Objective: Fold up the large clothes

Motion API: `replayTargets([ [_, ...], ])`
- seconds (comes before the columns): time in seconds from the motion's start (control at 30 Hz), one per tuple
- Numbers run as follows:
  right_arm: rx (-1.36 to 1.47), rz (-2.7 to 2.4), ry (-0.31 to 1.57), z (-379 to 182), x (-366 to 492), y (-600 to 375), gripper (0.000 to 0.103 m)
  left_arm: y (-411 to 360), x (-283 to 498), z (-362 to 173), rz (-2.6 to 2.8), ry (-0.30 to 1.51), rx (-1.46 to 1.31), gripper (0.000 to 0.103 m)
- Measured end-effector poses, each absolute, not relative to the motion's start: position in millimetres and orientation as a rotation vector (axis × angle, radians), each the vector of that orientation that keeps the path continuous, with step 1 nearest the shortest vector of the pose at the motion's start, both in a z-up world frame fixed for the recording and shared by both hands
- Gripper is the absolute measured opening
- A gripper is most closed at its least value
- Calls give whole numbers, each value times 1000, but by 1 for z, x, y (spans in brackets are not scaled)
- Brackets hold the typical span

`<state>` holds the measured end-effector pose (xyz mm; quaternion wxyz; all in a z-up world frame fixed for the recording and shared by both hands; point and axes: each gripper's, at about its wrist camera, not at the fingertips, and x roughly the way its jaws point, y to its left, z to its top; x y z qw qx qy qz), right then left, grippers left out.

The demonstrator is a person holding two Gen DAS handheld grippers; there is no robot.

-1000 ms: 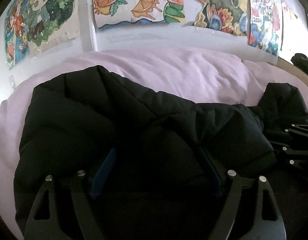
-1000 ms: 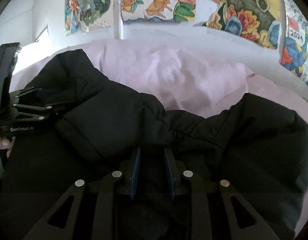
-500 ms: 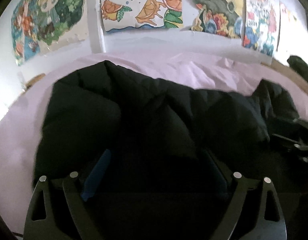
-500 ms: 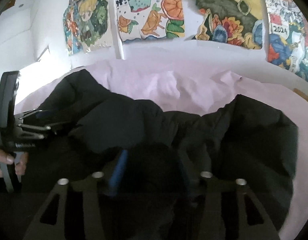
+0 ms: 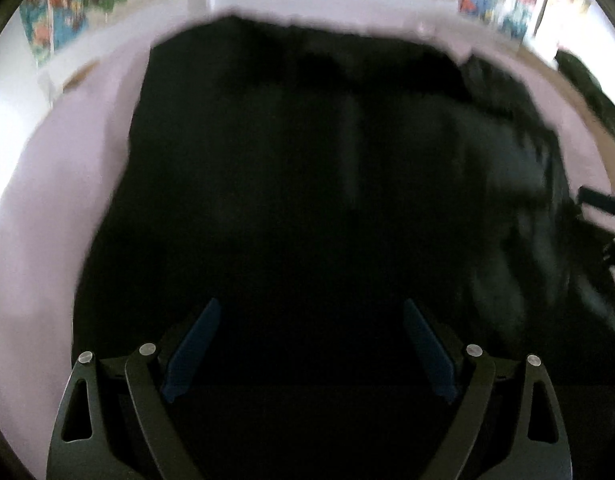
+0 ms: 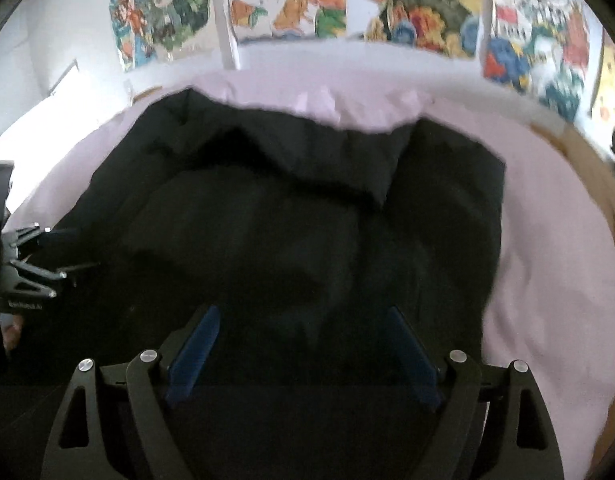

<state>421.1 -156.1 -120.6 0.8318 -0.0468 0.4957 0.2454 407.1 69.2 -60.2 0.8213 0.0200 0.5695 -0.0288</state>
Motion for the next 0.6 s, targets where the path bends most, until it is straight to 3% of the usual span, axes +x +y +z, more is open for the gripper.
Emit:
replayTargets([
  [0.17,-194,574,1120,-119,368,-161,86,67,374,-41,-48,1220,70,89],
  [0.5,-81,590,1239,-106,311,-195,102,57,306,-10,-65,1207,70,96],
  [0.6,-97,587,1259,-97,293,-203,103,52,287,-1,-97,1196,46,96],
])
